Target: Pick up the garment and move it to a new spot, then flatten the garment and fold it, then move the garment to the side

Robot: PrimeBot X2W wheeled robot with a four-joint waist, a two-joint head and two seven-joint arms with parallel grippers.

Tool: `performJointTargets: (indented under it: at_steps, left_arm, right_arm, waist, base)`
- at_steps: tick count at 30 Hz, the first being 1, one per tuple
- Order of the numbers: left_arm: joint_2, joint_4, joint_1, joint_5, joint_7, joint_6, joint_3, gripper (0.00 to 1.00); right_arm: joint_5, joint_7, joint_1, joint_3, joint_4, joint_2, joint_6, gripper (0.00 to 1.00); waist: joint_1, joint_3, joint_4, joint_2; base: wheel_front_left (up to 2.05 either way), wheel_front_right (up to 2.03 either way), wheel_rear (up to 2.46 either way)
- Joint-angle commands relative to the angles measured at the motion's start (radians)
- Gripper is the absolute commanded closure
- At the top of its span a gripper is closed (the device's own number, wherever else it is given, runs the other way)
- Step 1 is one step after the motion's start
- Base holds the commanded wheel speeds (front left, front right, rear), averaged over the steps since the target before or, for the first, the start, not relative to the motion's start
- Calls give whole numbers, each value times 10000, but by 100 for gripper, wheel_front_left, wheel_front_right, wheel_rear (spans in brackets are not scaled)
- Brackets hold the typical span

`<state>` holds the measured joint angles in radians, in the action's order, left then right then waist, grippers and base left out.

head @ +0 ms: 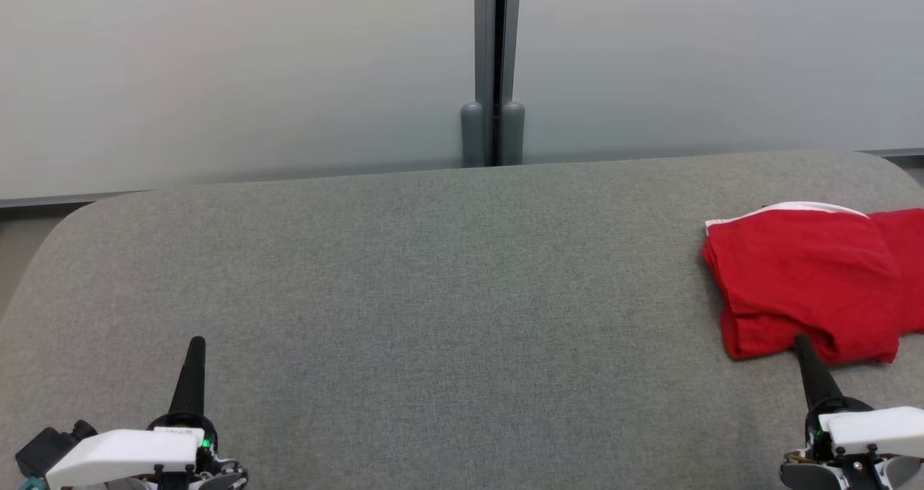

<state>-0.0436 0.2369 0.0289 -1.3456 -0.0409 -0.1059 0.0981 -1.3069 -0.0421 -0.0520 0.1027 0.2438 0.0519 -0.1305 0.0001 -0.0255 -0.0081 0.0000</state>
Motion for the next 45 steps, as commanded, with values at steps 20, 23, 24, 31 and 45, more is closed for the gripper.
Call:
performJointTargets:
  at_steps: [20,23,24,31,45]
  left_arm:
    - [-83,38,603,-1584,-453,-188,124,100]
    - [-84,48,676,-1798,-502,-204,132,100]
    - [-86,51,698,-1870,-523,-205,137,100]
    - [-88,76,800,-2313,-646,-257,159,100]
    - [-91,96,887,-2683,-763,-291,179,100]
  right_arm:
    - [-1820,-461,-427,93,-11,15,-4,100]
    - [-2044,-507,-466,100,-6,13,-4,100]
    - [-2117,-532,-485,103,-4,12,-4,100]
    - [-2635,-655,-566,116,6,4,-4,100]
    - [-3068,-759,-622,130,17,1,-4,100]
  waist:
    - [-1,151,43,0]
    - [-1,174,50,0]
    - [-1,182,52,0]
    - [-1,234,67,0]
    - [-1,286,81,0]
  base:
    - [0,0,0]
    - [0,0,0]
    - [0,0,0]
    - [0,0,0]
    - [0,0,0]
